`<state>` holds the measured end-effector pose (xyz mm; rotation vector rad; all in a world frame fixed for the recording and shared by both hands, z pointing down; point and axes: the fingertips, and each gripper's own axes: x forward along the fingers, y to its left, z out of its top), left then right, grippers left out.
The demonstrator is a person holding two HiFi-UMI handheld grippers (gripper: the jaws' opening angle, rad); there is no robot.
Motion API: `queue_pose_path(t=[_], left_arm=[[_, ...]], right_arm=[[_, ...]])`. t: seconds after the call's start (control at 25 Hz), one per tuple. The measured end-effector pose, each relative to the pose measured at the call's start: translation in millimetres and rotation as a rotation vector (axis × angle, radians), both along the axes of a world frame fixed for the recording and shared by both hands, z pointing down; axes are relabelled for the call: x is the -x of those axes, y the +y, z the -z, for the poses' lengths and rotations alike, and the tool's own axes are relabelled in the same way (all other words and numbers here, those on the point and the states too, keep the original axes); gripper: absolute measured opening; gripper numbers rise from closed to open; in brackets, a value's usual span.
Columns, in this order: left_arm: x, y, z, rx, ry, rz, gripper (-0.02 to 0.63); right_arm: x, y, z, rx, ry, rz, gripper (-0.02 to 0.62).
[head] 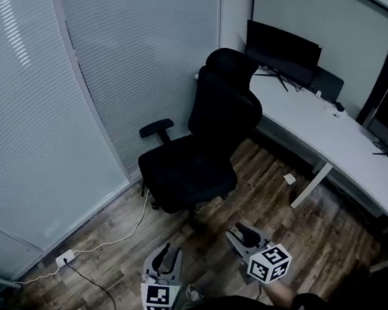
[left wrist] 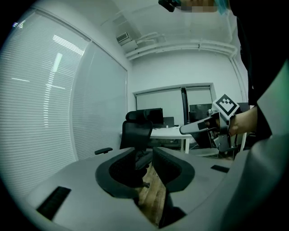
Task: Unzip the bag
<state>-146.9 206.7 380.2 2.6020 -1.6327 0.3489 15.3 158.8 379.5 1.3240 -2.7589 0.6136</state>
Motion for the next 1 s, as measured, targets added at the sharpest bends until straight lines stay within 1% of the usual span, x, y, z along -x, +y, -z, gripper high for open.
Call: queue_pose_path(t=[0.08,0.24,0.44,0.52,0.64,0.8,1.0], left_arm=[[12,-18,-10,0.020,-0.020,-0.021,0.129],[34,-47,-31,0.063,-0.029,-0.078,0.161],[50,-71,-52,0.098,-0.046,-0.161,0.170],[54,-80,-63,0.103,-0.077,-0.195,0.170],[58,-97,-75,0.090,-0.135,-0.212,0.170],[51,-117,-93,0.061,-0.179,-0.237,0.170],[46,-145,-120,0.069,-0.215,-0.228,0.170]], right_arm=[[10,-13,-8,0.014,0.009,-0.017,0.155],[29,-35,-24,0.038,0.032,-0.056,0.161],[46,-55,-44,0.063,0.071,-0.104,0.161],[51,-61,-53,0.071,0.087,-0.113,0.161],[58,-74,-69,0.080,0.118,-0.118,0.161],[62,-93,-95,0.092,0.147,-0.111,0.161],[73,-123,-135,0.105,0.186,-0.057,0.161]])
